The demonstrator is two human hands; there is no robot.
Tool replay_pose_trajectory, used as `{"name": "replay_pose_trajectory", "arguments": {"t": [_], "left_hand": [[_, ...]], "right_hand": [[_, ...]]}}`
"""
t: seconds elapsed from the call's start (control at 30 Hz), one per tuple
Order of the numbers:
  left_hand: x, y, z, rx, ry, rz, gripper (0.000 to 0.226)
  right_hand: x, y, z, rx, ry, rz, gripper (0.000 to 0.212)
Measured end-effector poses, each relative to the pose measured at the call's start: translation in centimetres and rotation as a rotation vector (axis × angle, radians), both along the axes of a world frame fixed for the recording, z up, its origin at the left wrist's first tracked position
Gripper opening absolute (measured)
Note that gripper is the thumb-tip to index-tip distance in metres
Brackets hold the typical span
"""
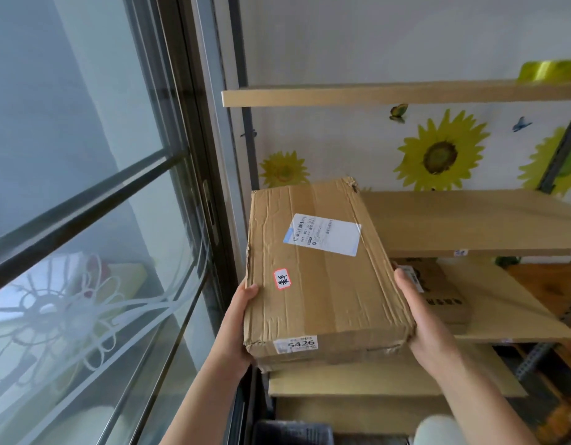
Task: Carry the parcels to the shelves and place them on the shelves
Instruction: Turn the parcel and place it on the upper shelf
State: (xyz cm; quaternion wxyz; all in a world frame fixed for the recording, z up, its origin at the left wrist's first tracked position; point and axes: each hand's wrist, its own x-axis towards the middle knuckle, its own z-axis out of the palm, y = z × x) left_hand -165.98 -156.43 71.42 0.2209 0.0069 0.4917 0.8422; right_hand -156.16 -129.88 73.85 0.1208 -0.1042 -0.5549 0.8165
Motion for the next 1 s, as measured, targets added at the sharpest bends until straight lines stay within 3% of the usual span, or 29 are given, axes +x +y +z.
{"name": "replay_pose_trajectory", "arguments": {"t": [0.17, 0.3, 0.4, 0.63, 0.73, 0.83, 0.9, 1.0], "left_hand": [[-3.0, 2.2, 3.7, -0.039, -0.015, 0.009, 0.04], [-5.1, 3.9, 6.4, -0.116, 0.107, 0.002, 0.053], [-6.7, 5.0, 8.4, -0.166, 0.154, -0.008, 0.047], [-12.0, 7.1, 10.3, -0.215, 0.113, 0.003, 0.045], [-14.5, 7.7, 10.2, -0.24, 0.08, 0.026, 0.043], [-17.0, 8.1, 10.2, -0.331, 0.074, 0.043, 0.048], [-18.1, 8.4, 10.2, -0.443, 0.087, 0.039, 0.051], [-19.3, 8.9, 10.0, -0.579, 0.116, 0.032, 0.054]], "right_hand": [[-2.6, 0.4, 1.2, -0.115, 0.051, -0.105, 0.099], [-5.2, 1.1, 3.5, -0.13, -0.045, -0.126, 0.066], [-7.3, 1.9, 5.0, -0.092, -0.064, -0.158, 0.035], [-13.2, 3.5, 7.4, -0.013, -0.105, -0.229, 0.038], [-16.1, 4.4, 7.2, 0.008, -0.125, -0.185, 0.082], [-19.1, 5.7, 6.0, 0.033, -0.176, -0.141, 0.102], [-20.7, 6.7, 4.7, 0.041, -0.228, -0.158, 0.099], [-23.4, 9.4, 0.6, 0.082, -0.245, -0.105, 0.077]]}}
